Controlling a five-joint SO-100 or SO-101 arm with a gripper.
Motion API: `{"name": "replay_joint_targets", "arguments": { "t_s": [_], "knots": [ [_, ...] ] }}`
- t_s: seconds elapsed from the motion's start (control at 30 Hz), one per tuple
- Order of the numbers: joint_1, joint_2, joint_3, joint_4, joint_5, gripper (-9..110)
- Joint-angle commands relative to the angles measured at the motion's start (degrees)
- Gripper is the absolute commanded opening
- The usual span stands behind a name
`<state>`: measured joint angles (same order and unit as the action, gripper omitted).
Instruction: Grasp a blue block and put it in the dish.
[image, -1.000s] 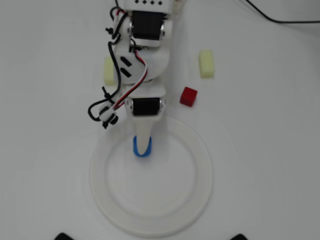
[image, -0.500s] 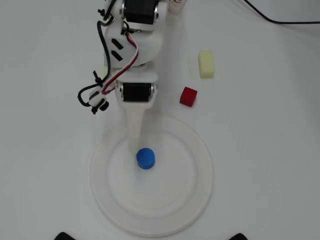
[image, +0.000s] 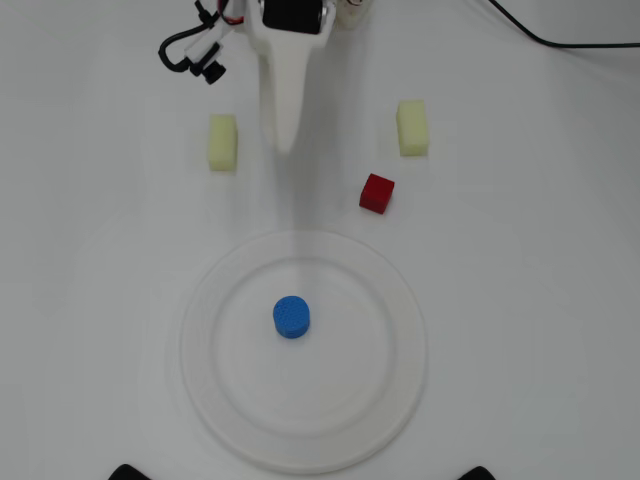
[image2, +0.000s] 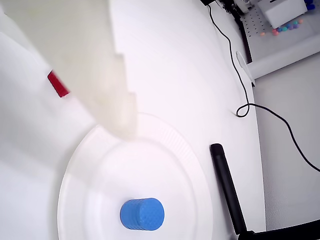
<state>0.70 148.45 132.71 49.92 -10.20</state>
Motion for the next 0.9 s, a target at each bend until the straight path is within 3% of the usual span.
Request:
{"name": "replay_joint_targets", "arguments": {
  "t_s": [0.0, 0.17, 0.87],
  "knots": [
    [-0.2, 11.3, 3.6, 5.5, 0.9, 39],
    [-1.3, 25.8, 11.3, 11.7, 1.1, 39],
    [-3.0, 47.5, 33.8, 28.0, 4.2, 44]
  ]
}}
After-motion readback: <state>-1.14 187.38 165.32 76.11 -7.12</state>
